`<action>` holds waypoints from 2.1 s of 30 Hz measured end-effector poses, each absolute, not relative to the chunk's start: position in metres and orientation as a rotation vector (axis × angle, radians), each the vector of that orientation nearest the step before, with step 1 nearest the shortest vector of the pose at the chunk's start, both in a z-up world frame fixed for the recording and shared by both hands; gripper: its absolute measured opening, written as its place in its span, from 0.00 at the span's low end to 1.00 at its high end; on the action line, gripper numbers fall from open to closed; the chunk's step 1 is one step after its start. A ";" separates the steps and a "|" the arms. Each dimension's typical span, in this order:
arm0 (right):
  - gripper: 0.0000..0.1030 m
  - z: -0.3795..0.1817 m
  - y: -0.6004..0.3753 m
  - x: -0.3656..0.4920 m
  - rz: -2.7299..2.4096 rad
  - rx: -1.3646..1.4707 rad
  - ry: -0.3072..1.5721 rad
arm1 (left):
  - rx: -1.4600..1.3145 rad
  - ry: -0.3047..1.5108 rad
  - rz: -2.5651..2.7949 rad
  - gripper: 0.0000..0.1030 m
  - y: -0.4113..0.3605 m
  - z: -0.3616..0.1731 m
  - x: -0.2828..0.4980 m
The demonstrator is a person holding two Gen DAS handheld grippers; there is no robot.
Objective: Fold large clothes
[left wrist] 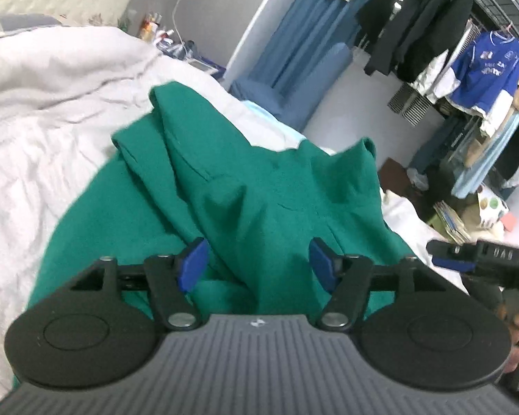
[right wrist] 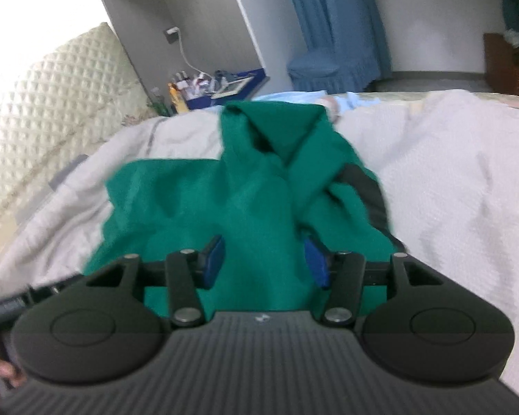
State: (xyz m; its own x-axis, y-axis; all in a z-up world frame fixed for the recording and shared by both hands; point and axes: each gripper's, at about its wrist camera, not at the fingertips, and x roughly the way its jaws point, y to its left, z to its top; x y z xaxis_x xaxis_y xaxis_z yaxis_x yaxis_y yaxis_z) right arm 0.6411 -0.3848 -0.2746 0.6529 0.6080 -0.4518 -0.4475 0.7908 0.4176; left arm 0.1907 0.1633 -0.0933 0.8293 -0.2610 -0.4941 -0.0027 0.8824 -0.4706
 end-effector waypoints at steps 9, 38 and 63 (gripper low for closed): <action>0.47 -0.226 -0.288 0.686 0.683 -0.060 0.418 | -0.445 0.579 -0.114 0.73 0.162 -0.101 0.193; 0.34 -0.312 -0.338 0.775 0.488 0.087 0.529 | -0.423 0.613 -0.081 0.80 0.164 -0.128 0.213; 0.67 -0.329 -0.459 0.634 0.515 0.309 0.883 | -0.682 0.589 0.083 0.80 0.214 -0.111 0.127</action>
